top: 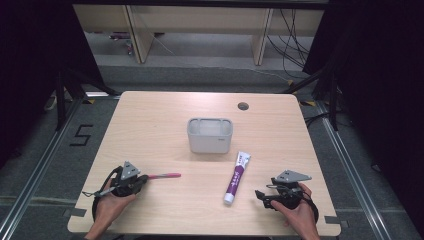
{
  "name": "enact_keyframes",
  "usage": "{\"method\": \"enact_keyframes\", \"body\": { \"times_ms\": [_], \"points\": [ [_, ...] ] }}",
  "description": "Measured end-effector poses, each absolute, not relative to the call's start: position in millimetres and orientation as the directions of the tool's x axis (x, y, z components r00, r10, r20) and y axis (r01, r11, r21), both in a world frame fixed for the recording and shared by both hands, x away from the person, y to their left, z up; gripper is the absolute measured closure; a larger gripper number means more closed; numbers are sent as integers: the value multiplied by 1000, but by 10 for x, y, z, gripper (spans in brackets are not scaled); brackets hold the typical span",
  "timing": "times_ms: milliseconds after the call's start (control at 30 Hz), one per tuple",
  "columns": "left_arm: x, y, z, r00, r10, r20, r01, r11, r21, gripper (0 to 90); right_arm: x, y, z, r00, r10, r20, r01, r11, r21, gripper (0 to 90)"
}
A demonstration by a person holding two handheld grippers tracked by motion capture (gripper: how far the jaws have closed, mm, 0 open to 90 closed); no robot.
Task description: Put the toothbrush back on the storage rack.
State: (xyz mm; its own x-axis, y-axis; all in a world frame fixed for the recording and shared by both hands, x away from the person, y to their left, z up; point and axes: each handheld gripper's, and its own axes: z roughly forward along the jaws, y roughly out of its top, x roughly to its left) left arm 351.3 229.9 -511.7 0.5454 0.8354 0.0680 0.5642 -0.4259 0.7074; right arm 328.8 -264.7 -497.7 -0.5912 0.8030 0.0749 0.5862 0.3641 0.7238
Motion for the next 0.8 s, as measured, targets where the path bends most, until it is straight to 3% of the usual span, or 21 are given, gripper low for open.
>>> {"method": "enact_keyframes", "body": {
  "times_ms": [800],
  "points": [
    [4024,2216,-5094,467,882,58,600,-365,712,863,3286,-2637,-4983,-600,792,116,603,351,716,210]
  ]
}}
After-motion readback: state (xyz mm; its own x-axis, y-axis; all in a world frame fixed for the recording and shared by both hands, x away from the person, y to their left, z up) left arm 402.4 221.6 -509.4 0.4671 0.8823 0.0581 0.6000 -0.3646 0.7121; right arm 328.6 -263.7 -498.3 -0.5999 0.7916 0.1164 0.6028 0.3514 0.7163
